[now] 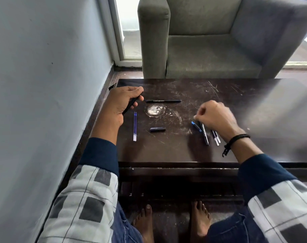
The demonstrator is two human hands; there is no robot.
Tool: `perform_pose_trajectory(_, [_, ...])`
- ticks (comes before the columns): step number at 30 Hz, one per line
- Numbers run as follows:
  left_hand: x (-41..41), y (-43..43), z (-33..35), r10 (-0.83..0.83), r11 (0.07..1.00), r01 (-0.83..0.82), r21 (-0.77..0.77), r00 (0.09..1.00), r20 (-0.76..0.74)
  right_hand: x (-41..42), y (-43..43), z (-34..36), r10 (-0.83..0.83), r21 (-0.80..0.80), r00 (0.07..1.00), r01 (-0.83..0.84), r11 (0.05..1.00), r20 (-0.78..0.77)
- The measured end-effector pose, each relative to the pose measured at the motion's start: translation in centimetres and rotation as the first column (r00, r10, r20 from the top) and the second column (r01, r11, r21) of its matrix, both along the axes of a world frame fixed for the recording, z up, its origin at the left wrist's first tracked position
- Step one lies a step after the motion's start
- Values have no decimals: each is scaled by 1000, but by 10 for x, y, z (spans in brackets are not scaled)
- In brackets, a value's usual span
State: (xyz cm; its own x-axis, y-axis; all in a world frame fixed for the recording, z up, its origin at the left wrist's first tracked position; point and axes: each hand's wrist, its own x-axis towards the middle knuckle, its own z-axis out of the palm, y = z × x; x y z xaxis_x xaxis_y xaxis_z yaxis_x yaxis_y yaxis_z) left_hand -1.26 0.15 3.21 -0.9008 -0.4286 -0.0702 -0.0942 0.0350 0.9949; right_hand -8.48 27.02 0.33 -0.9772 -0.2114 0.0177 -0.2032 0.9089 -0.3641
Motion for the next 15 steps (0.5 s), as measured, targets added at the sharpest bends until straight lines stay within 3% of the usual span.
perform_pose_trajectory(4, [-1,-6,3,37,998,-37,50,999,1,28,-50,-4,297,-74,952,-303,950,-78])
perform_pose_trajectory(8, [0,-7,4,40,997,-41,62,999,10,55,-97,-7,588,-21,802,-593,805,-106])
perform_pose_trajectory(15, [3,-15,1,56,998,-56,31,998,14,61,-117,-16,712,60,702,-710,701,-13])
